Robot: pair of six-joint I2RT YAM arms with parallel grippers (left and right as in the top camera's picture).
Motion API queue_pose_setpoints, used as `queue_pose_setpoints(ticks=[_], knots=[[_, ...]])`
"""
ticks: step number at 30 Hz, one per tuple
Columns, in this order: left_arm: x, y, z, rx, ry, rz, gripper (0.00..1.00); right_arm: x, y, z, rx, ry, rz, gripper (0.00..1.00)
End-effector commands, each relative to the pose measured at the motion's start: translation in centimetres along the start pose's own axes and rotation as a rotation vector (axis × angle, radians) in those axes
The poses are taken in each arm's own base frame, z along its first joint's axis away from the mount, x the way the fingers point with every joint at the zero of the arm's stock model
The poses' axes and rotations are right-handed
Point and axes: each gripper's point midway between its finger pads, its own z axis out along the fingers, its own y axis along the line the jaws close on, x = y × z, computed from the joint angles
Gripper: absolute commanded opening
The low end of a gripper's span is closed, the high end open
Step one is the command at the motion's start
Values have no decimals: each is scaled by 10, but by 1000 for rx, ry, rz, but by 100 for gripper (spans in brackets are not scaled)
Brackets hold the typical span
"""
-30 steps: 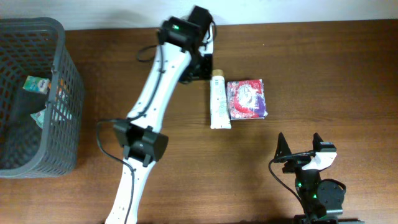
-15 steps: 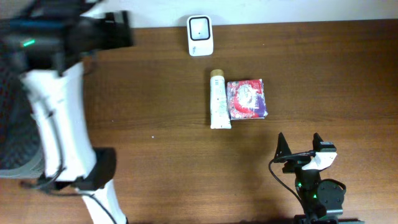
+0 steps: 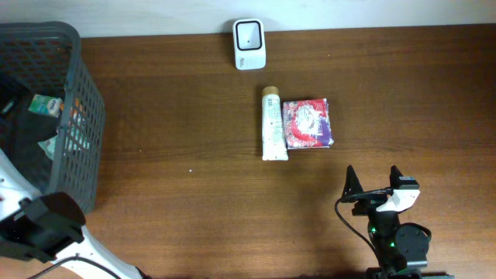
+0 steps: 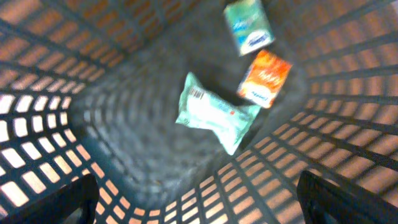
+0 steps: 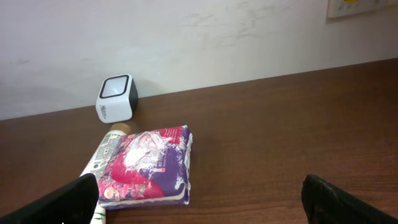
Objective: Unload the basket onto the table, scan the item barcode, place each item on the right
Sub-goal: 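Return the left gripper to the basket and grasp the mint-green wipes pack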
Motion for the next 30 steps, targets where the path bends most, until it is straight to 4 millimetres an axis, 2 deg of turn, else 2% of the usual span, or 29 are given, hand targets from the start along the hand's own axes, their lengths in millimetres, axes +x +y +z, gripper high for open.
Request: queue_pose_setpoints(ticks=[1,2,3,5,7,11,14,16,18,21,26,30], knots=[[26,10,65,-63,134,-14,99,2,-4,0,17,3,5,99],[30,11,73,-67,145,-14,99,2,-4,0,17,3,5,99],[39,12,99,-75,168,-12,100,2,-4,0,17,3,5,99],[47,5,122,-37,185,-50,98,2,-4,0,16,3,5,99],[50,-7,138,27,186,-63,99,2,-4,0,16,3,5,99],[56,-30,155,159,199,-81,98,2,-4,0,16,3,5,99],[66,-33,177,176,210,-166,95,2,-4,0,16,3,5,99],[68,-25,189,137,184,-164,94,2,-4,0,16,3,5,99],[69,-8,199,52,153,-158,94,2,-4,0,17,3,5,99],[72,17,199,-83,138,-149,71,2,-4,0,17,3,5,99],[92,38,194,-143,230,-161,74,2,-4,0,16,3,5,99],[91,51,193,-160,241,-188,74,2,-4,0,17,3,5,99]])
